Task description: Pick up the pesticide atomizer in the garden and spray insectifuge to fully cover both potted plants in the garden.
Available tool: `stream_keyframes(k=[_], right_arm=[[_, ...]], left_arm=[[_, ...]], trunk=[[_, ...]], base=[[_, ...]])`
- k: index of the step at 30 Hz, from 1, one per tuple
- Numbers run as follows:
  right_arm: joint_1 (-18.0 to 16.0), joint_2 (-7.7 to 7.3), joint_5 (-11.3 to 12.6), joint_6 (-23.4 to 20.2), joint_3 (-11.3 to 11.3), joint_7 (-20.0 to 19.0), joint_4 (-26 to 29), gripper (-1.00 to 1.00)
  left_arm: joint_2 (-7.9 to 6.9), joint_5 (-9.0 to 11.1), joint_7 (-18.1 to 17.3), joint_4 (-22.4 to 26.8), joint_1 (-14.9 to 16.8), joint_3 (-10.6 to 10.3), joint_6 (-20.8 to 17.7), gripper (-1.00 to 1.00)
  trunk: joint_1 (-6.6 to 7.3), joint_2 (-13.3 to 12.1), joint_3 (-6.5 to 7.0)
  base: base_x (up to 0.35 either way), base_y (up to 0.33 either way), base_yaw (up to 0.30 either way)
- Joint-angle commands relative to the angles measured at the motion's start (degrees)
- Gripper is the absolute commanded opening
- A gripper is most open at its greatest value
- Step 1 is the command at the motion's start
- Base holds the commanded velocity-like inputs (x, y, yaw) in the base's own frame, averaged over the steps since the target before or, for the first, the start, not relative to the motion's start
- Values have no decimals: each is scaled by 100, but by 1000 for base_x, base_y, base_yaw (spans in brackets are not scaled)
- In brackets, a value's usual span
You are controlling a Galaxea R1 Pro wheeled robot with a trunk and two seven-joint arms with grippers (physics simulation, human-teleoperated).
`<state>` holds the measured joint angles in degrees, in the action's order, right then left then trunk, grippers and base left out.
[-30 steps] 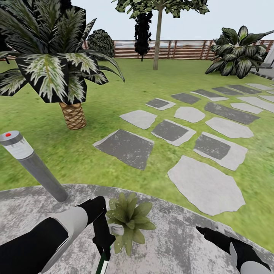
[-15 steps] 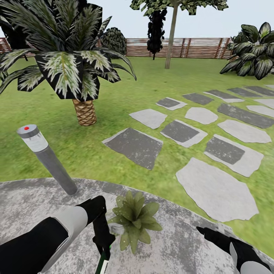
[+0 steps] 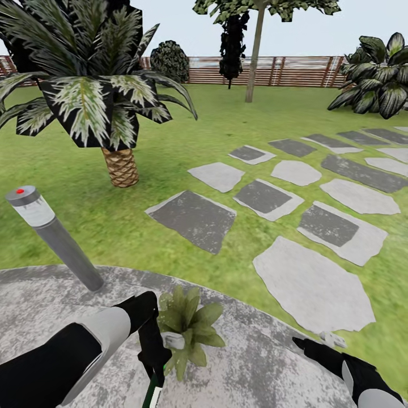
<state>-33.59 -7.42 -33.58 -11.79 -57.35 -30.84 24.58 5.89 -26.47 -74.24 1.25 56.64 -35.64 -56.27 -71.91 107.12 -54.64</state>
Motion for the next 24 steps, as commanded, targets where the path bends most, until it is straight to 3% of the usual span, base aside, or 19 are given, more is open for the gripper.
stream_keyframes(k=[1,5,16,24], right_arm=[[-7,4,-34,-28,-48,-45,9,100],[-7,4,-34,-26,-48,-45,12,100],[-7,4,-34,-31,-48,-45,4,100],[-7,7,-34,-27,-48,-45,4,100]], left_arm=[[0,-60,-47,7,8,22,-51,-100],[0,-63,-47,7,21,22,-51,-100],[-7,-60,-47,7,22,13,-46,-100],[-11,-60,-47,7,22,15,-42,-100]], trunk=[[1,2,-7],[1,2,-18],[1,2,-24],[1,2,-55]], base=[[45,-15,107],[94,-3,173],[5,0,24],[0,0,210]])
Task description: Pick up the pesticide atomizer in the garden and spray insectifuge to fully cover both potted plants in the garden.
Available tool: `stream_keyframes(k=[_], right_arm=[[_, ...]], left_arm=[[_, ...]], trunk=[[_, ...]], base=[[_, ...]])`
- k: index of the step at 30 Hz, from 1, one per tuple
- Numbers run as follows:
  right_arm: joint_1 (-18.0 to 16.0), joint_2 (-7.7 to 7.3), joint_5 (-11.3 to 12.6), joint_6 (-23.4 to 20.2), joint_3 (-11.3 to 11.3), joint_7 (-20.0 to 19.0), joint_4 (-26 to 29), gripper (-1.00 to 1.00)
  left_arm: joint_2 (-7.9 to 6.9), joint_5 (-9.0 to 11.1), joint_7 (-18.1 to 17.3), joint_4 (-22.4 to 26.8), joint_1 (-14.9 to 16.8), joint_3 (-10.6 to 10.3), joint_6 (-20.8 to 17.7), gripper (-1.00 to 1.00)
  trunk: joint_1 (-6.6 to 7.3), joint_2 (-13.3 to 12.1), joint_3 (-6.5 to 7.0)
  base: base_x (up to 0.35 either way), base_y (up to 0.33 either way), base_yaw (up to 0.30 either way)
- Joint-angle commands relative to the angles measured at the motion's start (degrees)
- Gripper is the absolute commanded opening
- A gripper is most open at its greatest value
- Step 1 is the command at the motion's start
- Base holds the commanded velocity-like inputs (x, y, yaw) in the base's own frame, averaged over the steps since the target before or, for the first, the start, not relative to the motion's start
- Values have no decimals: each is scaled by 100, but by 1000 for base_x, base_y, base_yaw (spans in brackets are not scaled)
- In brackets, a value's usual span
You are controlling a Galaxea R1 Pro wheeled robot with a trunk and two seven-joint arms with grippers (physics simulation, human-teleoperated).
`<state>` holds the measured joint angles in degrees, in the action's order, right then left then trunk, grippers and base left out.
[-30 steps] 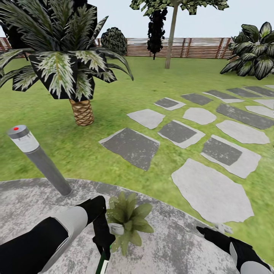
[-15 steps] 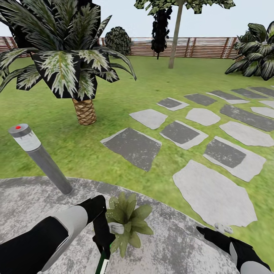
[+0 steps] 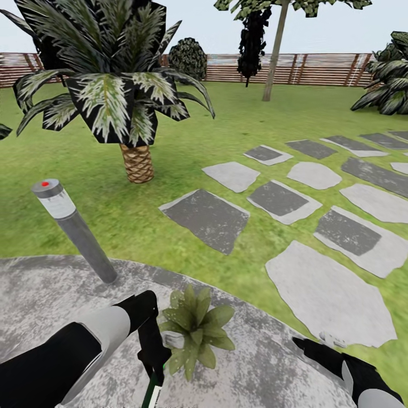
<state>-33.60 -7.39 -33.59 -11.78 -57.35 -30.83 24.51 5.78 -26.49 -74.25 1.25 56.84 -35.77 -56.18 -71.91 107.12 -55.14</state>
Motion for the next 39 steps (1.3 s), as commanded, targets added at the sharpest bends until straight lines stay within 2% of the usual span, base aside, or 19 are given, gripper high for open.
stream_keyframes(k=[1,8,13,22,34,39], right_arm=[[-6,3,-33,-29,-48,-46,11,100],[-6,2,-33,-29,-48,-45,10,100],[-6,3,-33,-27,-47,-46,10,100],[-6,1,-33,-28,-48,-46,13,100],[-5,1,-33,-33,-48,-55,10,100],[-6,1,-33,-29,-48,-54,10,100]], left_arm=[[-4,-58,-44,6,2,22,-51,-100],[-30,-63,-29,-1,-43,9,-46,-100],[-137,-61,-28,-1,-50,13,-43,-100],[-130,-67,-28,393,-25,44,-51,-100],[-113,-69,-28,402,-7,27,-51,-100],[-112,-68,-28,401,-7,20,-51,-100]], trunk=[[1,2,-6],[1,2,-7],[1,2,-7],[1,2,-45],[1,2,-107],[1,2,-152]], base=[[0,0,50],[0,0,9],[0,0,0],[0,0,110],[0,-1,15],[0,-208,-90]])
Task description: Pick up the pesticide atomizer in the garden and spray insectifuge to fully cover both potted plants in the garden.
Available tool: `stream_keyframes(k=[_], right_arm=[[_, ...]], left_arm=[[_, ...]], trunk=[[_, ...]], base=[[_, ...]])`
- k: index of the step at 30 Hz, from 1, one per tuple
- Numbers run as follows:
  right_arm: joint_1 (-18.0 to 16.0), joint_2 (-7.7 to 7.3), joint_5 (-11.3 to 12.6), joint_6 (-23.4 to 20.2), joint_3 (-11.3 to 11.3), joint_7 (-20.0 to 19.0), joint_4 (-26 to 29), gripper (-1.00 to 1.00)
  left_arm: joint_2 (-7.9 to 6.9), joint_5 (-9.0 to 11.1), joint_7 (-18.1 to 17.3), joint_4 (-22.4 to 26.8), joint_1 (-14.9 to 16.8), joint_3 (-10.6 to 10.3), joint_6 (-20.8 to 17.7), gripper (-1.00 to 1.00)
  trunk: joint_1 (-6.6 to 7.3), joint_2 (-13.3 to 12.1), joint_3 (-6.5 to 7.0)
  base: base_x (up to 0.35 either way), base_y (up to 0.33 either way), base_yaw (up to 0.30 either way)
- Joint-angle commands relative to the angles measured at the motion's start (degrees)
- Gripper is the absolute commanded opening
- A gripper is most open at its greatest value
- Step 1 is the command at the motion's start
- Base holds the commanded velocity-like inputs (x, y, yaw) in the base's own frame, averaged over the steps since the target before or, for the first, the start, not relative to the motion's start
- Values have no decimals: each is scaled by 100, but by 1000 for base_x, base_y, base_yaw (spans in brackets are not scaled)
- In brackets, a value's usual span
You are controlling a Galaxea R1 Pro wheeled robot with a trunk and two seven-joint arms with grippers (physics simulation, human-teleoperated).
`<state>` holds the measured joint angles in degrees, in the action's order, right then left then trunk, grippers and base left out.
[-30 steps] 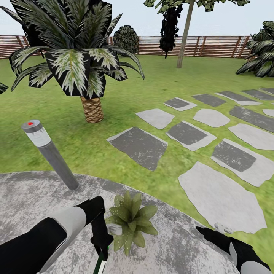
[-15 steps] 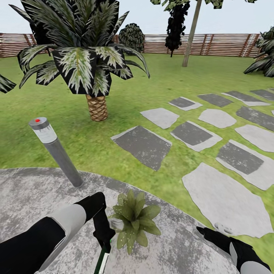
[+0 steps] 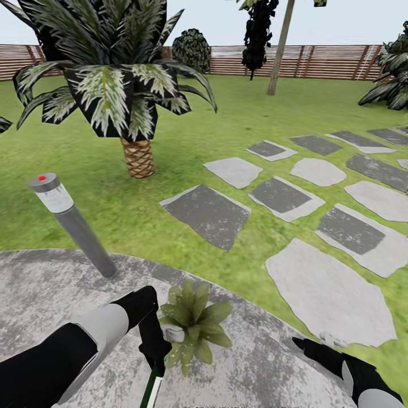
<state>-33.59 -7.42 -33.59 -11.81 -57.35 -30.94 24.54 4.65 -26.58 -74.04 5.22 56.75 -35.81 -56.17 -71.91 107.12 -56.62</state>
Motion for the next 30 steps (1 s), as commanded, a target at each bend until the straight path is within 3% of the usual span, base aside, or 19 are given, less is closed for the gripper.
stream_keyframes(k=[1,11,30], right_arm=[[-8,3,-33,-24,-48,-43,8,100],[-8,3,-33,-24,-47,-36,8,100],[-8,3,-33,-24,-46,-35,12,100]], left_arm=[[1,-58,-50,5,3,23,-52,-100],[1,-57,-50,-8,3,6,-52,-100],[-38,-57,-50,-246,-22,13,-52,-100]], trunk=[[1,2,-14],[1,2,-44],[1,2,-179]], base=[[0,-304,-71],[0,-194,-1],[0,-47,178]])
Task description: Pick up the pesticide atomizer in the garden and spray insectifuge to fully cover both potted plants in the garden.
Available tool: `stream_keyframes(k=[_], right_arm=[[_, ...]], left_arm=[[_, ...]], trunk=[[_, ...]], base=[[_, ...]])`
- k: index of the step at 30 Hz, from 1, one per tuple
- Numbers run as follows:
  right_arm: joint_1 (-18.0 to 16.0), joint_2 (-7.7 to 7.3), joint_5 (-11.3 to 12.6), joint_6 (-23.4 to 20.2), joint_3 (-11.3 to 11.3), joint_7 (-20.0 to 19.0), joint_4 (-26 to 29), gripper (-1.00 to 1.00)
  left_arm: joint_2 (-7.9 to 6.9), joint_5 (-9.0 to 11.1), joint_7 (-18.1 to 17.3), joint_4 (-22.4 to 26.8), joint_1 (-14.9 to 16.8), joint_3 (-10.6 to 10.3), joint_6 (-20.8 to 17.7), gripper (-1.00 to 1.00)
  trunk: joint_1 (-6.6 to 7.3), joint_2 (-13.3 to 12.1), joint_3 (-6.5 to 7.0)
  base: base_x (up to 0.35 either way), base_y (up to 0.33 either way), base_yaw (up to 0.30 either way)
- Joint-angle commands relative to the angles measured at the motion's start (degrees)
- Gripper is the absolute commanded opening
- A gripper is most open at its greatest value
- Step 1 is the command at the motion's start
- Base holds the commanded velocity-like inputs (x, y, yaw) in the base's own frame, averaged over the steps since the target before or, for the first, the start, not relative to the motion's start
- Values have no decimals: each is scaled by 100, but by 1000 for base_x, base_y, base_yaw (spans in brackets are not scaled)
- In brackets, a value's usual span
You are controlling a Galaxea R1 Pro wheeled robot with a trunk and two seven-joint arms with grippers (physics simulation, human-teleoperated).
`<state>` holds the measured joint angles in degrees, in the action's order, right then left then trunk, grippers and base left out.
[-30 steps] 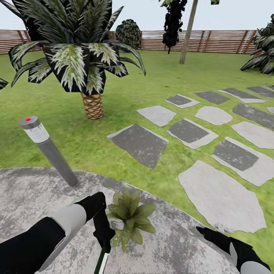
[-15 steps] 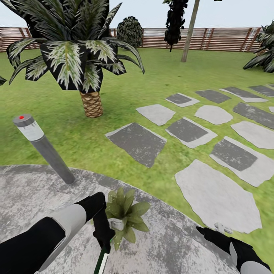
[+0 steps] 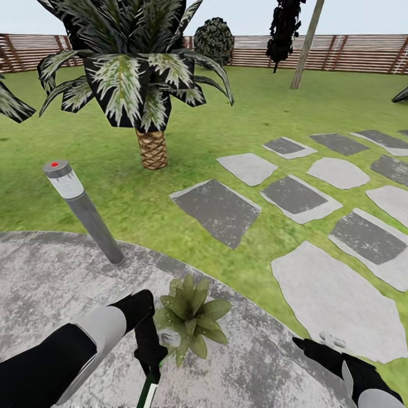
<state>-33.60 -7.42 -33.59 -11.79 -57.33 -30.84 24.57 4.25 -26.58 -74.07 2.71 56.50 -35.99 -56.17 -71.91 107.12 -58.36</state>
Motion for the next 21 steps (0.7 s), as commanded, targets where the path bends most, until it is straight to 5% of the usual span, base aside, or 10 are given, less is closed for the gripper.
stream_keyframes(k=[1,15,21], right_arm=[[-6,3,-33,-29,-48,-49,7,100],[-6,3,-33,-31,-46,-54,7,100],[-6,3,-33,-29,-50,-53,4,100]], left_arm=[[-12,-57,-46,-26,1,31,-51,-100],[-39,-57,-46,-60,-7,22,-47,-100],[-39,-57,-46,-61,-7,22,-49,-100]], trunk=[[1,2,-10],[1,2,-57],[1,2,-94]], base=[[0,-168,150],[0,-293,97],[0,-56,205]])
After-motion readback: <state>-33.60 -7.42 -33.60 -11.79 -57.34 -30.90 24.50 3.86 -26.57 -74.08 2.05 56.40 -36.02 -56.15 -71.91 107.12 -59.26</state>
